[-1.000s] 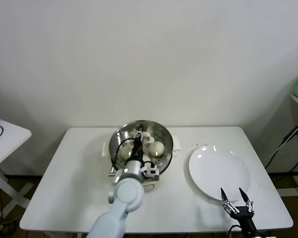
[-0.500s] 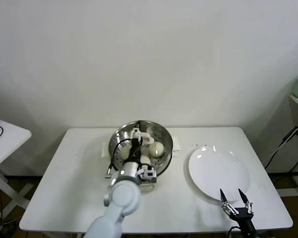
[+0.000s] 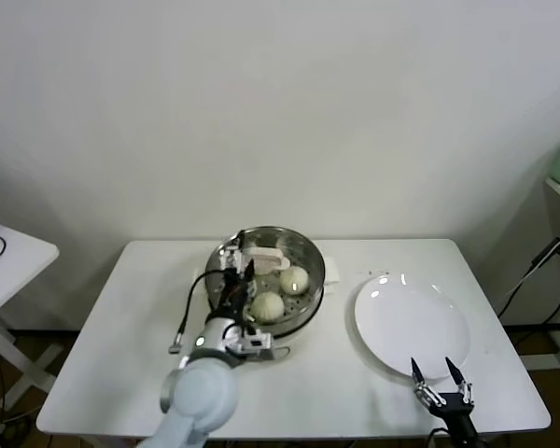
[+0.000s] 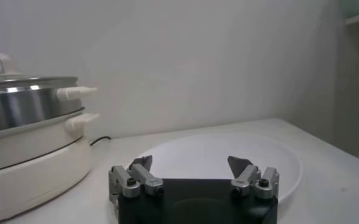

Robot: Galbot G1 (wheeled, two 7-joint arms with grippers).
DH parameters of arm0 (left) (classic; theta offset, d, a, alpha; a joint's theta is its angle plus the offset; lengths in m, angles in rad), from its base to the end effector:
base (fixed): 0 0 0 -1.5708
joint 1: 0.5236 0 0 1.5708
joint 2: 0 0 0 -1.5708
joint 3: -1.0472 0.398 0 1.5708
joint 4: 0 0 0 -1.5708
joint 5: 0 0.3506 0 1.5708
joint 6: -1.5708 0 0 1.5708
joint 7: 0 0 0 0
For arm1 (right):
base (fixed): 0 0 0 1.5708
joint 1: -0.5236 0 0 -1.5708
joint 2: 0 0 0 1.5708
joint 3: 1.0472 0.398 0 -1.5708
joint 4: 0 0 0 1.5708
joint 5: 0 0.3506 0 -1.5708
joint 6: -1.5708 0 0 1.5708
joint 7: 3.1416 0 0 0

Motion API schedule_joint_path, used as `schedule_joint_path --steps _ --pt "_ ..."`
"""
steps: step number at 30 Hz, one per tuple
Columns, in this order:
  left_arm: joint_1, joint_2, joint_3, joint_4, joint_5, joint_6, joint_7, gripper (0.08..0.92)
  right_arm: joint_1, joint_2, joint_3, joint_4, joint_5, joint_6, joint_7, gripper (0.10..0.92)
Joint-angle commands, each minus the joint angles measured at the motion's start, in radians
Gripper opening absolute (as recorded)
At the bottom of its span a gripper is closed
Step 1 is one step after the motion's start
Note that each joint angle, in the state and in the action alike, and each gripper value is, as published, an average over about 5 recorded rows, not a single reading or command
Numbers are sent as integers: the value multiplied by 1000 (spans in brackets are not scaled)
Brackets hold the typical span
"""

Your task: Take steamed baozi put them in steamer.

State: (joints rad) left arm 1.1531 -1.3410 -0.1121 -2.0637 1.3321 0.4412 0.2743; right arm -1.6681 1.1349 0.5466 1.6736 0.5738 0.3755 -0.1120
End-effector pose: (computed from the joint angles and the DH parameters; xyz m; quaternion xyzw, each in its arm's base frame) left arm 0.2546 -0.0674 -0.2826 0.0428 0.7673 0.6396 0.0169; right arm 0.0946 -0.1601 -0.4670 0.0361 -0.9945 -0.0709 0.0679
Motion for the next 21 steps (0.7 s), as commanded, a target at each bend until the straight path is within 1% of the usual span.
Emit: schedule_joint_path --steps 1,3,5,9,12,14,16,21 --pt "160 151 -250 -162 -826 -32 -231 823 -4 0 5 9 -8 -5 -4 823" --pt "191 158 -329 -163 -1017 -53 -252 823 -10 0 8 13 -10 -1 -5 823" --pt "232 150 -425 -164 -1178 -75 -247 823 -17 2 9 17 -14 3 -4 823" --pt "319 101 -603 -164 -1501 -93 -211 823 -27 11 13 20 -32 18 -1 823" --pt "381 62 -704 -161 -1691 -100 -191 823 -34 18 14 22 -42 29 0 823" --pt "419 37 -747 -150 -1749 -126 -176 823 -36 20 12 21 -47 34 0 823" --pt "455 13 -774 -125 -1757 -178 -164 823 -35 25 10 18 -54 38 1 823" --pt "529 -38 -792 -52 -1739 -315 -156 823 -35 27 6 18 -68 41 -4 823"
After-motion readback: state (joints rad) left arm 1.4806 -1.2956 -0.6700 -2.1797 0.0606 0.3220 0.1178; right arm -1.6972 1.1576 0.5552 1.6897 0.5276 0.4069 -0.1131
